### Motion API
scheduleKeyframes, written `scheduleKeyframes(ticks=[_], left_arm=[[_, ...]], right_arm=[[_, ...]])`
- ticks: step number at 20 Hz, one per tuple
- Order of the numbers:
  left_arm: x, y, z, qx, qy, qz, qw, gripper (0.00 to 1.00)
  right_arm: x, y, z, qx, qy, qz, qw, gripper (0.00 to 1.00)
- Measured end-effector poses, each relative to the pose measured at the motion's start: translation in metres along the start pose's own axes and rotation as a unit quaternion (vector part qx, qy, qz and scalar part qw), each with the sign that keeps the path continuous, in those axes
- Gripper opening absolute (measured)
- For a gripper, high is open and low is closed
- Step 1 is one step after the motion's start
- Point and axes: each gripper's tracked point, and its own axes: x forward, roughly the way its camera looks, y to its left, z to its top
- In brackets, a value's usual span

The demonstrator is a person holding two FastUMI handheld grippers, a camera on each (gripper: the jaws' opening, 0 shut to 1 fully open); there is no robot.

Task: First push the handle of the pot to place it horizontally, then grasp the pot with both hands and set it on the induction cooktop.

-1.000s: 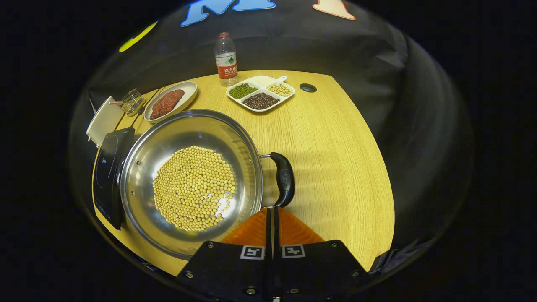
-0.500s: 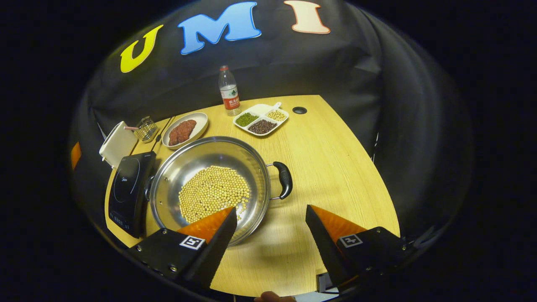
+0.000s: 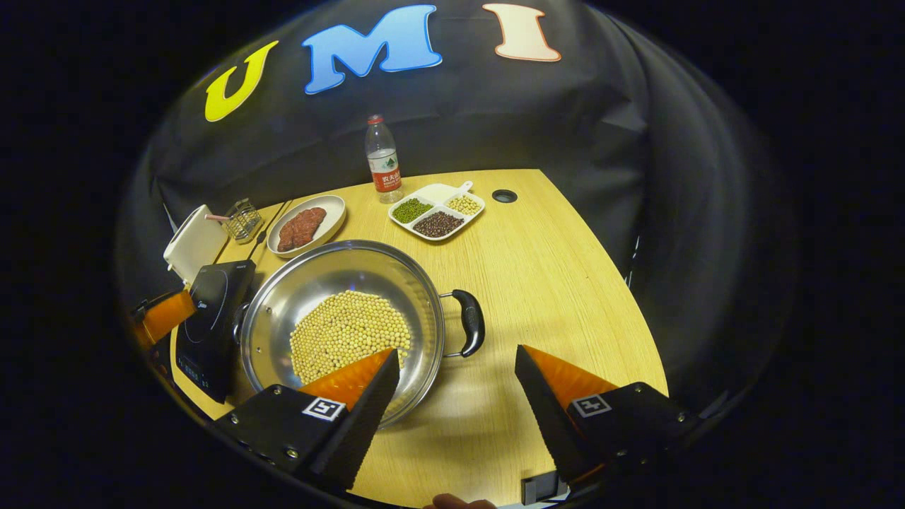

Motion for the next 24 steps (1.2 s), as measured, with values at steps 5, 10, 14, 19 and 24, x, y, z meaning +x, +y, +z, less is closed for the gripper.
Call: scheduleKeyframes(ticks=[5, 10, 14, 19, 24], left_arm=[[0.056, 0.011, -0.034, 0.012, 0.063, 0.026, 0.998, 0.97], [0.088, 0.018, -0.064, 0.019, 0.112, 0.044, 0.993, 0.98], [0.101, 0.019, -0.071, 0.025, 0.128, 0.056, 0.990, 0.98], [0.106, 0.018, -0.073, 0.023, 0.143, 0.056, 0.988, 0.72], [0.104, 0.018, -0.073, 0.021, 0.148, 0.058, 0.987, 0.66]], right_arm=[[0.037, -0.005, 0.007, -0.028, 0.015, -0.004, 0.999, 1.00], [0.069, -0.004, 0.003, -0.036, 0.041, 0.002, 0.998, 1.00], [0.086, -0.005, 0.001, -0.021, 0.059, 0.013, 0.998, 0.95], [0.095, 0.004, -0.005, -0.015, 0.073, 0.033, 0.997, 0.63], [0.091, 0.005, -0.004, -0.021, 0.077, 0.039, 0.996, 0.56]])
